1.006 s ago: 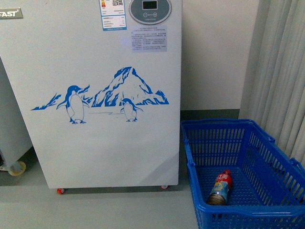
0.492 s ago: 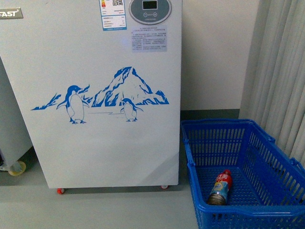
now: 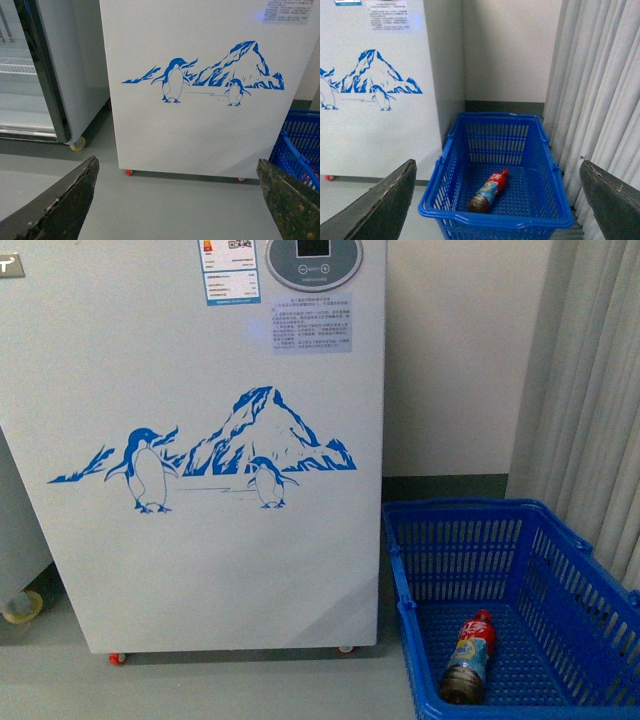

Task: Put drink in fridge

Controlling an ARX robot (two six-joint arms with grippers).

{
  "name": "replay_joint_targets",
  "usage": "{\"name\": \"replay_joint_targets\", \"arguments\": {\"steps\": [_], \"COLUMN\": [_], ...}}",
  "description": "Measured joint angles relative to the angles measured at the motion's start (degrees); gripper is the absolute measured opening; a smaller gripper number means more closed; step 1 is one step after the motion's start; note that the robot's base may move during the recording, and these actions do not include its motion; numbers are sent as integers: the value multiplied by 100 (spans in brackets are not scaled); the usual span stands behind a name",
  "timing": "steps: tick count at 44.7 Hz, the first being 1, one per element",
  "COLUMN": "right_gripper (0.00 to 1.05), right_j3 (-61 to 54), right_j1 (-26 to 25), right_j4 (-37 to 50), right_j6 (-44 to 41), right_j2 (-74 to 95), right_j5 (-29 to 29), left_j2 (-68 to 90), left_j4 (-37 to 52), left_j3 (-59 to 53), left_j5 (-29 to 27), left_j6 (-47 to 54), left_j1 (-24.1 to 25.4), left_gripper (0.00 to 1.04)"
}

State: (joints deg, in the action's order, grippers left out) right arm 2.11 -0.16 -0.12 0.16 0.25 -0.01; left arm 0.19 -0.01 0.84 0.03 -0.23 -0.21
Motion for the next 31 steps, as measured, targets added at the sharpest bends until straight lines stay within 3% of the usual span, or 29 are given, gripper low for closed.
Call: {"name": "replay_joint_targets", "arguments": {"steps": [31], "right_gripper": [98], "right_j3": [0], "right_j1": [0], "right_j4": [0], "right_j6": [0], "right_j2": [-4], "right_j5": [0], "left_j2": [-2], "left_j4": [0], "left_j3": [0], "left_j5": [0], "left_j6": [0], "left_j1": [0], "left_gripper": [97]}}
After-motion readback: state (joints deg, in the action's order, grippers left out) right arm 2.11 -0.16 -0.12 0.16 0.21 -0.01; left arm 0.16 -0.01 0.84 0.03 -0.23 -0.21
